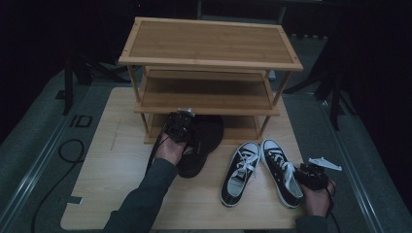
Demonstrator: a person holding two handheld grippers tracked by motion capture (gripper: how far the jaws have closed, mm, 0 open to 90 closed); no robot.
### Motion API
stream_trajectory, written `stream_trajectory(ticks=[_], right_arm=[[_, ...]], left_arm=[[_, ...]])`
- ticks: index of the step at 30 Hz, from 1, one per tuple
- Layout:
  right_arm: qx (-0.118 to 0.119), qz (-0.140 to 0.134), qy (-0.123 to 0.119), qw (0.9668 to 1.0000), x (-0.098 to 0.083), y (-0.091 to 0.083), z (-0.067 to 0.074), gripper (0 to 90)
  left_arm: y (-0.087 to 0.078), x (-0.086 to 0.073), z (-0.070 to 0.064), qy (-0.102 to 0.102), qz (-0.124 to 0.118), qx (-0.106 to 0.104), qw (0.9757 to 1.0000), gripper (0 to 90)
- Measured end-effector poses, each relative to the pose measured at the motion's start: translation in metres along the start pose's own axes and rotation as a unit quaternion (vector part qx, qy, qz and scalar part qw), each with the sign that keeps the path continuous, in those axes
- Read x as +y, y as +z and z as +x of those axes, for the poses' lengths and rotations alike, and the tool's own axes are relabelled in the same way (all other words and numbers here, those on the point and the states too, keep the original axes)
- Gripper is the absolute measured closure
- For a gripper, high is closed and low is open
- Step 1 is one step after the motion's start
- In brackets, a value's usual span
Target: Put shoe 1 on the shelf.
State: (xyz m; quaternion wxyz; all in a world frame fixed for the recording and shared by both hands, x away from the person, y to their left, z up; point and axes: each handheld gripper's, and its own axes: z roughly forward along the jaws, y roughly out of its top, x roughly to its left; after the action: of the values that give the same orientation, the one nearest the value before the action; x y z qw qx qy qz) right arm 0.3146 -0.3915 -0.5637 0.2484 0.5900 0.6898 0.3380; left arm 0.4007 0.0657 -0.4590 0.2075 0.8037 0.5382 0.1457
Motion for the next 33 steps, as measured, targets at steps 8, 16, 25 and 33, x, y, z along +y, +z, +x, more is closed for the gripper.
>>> stream_trajectory(ticks=[8,16,25,33], right_arm=[[0.000,0.000,0.000,1.0000,0.000,0.000,0.000,51.3],[0.000,0.000,0.000,1.0000,0.000,0.000,0.000,51.4],[-0.001,0.000,0.000,1.0000,0.000,0.000,0.000,51.4],[-0.001,0.000,0.000,1.0000,0.000,0.000,0.000,51.4]], left_arm=[[-0.003,-0.008,0.012,-0.015,-0.011,0.031,0.9993,86.3],[-0.004,-0.012,0.018,-0.022,-0.015,0.043,0.9987,85.6],[-0.001,-0.007,0.005,-0.027,-0.016,0.043,0.9986,79.9],[0.000,-0.001,0.003,-0.033,-0.016,0.040,0.9985,76.1]])
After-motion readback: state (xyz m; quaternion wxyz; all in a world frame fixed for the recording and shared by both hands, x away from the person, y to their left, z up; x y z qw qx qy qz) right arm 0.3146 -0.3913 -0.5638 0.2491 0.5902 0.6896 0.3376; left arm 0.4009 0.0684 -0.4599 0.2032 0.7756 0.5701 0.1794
